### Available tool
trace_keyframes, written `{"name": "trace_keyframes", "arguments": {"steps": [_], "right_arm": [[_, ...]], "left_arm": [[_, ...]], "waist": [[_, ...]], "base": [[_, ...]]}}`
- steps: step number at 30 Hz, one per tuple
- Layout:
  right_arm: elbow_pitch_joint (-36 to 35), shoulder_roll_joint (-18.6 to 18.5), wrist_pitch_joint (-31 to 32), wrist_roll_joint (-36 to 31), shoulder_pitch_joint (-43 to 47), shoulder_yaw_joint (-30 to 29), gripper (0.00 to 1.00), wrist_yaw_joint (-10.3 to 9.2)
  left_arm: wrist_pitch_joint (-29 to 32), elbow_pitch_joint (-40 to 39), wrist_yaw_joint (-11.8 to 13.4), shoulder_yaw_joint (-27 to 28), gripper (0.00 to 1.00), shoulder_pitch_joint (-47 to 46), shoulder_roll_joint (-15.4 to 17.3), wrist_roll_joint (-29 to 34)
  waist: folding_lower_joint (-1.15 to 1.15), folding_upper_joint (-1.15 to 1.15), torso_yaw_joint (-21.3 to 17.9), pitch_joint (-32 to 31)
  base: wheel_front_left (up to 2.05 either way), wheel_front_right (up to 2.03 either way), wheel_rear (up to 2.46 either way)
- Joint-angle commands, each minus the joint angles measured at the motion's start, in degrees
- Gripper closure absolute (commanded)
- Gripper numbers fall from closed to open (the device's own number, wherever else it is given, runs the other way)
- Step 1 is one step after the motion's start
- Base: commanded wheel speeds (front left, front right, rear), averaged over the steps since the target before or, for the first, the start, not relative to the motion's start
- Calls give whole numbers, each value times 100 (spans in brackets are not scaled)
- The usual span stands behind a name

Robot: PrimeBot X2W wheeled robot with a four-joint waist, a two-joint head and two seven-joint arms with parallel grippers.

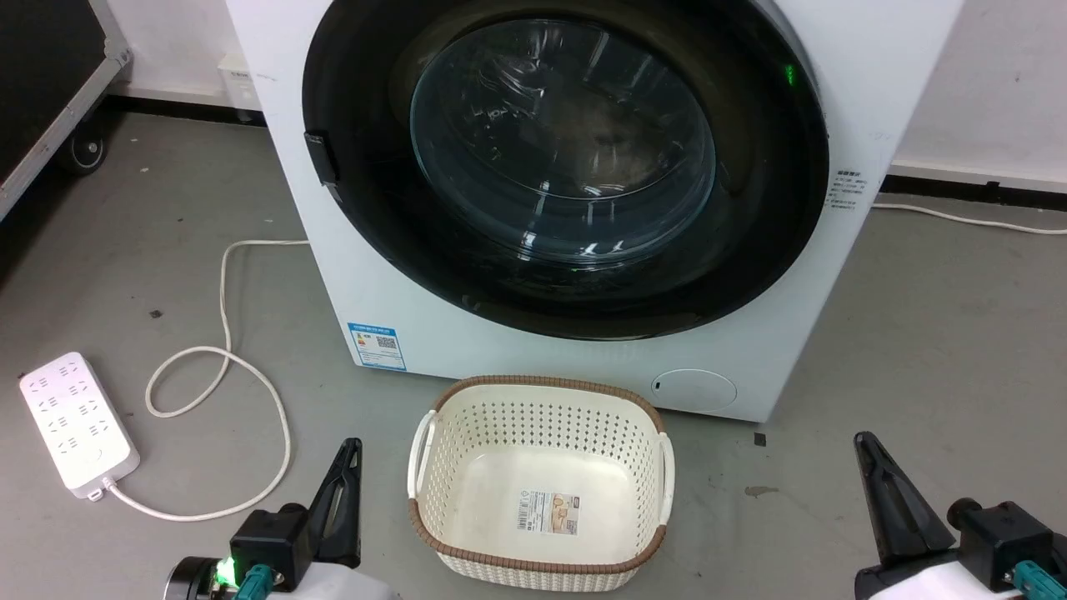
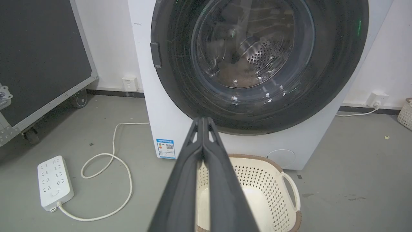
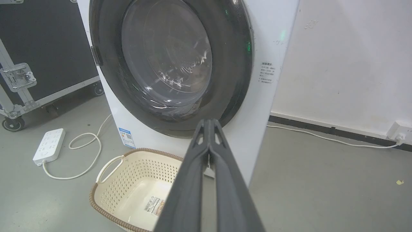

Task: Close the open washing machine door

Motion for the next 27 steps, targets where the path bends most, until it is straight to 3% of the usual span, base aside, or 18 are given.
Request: {"name": "trace_keyframes", "arguments": {"steps": [1, 27], "right_arm": [[-35, 43, 25, -54, -106, 19, 100, -2], [-61, 84, 355, -140, -212, 109, 100, -3]], "left_arm": [[26, -36, 35, 14, 100, -69, -3, 46], [354, -165, 107, 122, 100, -123, -6, 189]], "waist": [[0, 0, 2, 0], [0, 0, 37, -1]], "base": [[0, 0, 0], [0, 0, 0]]}}
